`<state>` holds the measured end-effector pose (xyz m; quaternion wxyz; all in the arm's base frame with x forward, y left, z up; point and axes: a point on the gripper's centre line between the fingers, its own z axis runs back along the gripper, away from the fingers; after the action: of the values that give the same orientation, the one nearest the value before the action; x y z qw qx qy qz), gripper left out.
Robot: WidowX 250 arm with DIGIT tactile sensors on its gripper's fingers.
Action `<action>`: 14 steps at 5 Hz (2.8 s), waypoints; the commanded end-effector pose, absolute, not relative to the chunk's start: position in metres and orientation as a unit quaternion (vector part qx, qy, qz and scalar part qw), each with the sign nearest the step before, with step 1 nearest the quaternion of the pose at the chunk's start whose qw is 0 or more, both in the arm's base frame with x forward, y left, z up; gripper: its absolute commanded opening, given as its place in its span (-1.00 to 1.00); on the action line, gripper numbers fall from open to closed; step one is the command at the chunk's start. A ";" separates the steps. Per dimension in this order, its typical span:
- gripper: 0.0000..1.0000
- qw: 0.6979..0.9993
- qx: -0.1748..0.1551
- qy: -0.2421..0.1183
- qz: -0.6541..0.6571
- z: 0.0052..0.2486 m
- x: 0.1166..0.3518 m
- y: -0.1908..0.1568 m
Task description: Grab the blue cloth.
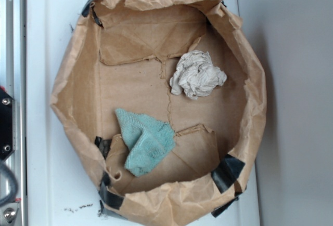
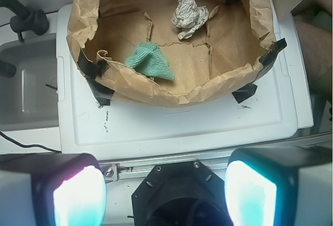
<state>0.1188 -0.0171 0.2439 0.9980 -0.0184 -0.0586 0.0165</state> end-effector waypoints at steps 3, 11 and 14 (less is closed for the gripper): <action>1.00 0.990 0.021 -0.124 0.069 0.248 0.218 -0.006; -1.00 0.984 -0.155 0.079 -0.050 0.058 0.253 -0.047; -1.00 0.991 -0.133 0.005 -0.023 0.068 0.260 -0.040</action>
<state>0.2619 -0.0360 0.0506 0.9897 -0.1381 0.0332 -0.0172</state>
